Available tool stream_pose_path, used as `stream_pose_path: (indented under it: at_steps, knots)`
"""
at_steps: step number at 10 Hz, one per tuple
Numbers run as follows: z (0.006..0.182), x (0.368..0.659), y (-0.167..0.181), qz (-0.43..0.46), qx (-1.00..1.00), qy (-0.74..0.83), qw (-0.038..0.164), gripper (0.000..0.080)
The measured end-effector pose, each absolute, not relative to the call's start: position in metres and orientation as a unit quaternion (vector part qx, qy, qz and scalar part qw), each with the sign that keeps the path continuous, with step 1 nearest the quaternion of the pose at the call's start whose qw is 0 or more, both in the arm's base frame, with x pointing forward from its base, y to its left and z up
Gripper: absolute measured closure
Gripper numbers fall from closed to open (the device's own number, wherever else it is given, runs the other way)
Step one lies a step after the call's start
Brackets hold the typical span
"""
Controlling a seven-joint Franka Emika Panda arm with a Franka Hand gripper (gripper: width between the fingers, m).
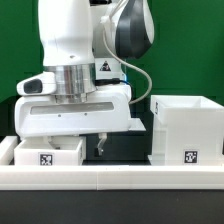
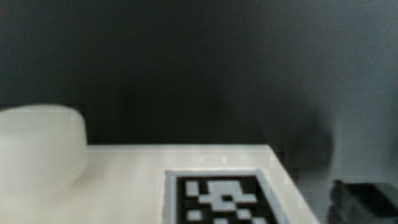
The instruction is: Assemble drawer
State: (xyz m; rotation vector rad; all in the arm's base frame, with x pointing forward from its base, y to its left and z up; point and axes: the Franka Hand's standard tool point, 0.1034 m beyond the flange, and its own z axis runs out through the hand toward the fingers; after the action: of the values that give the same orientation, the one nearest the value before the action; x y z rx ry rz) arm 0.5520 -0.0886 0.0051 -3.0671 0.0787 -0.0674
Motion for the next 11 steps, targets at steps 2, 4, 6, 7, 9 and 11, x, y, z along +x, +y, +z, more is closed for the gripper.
stream_pose_path:
  at_steps: [2, 4, 6, 7, 9, 11]
  knots:
    - [0.005, 0.552, -0.088, -0.022, -0.999, 0.025, 0.036, 0.0463]
    - [0.005, 0.552, -0.086, -0.022, -0.999, 0.024, 0.037, 0.0641]
    - [0.008, 0.555, -0.085, -0.025, -0.999, 0.023, 0.036, 0.0756]
    - [0.010, 0.557, -0.083, -0.026, -0.999, 0.021, 0.036, 0.0756]
    - [0.019, 0.559, -0.079, -0.026, -0.999, 0.011, 0.039, 0.0756]
    - [0.034, 0.560, -0.080, -0.027, -0.998, -0.023, 0.042, 0.0756]
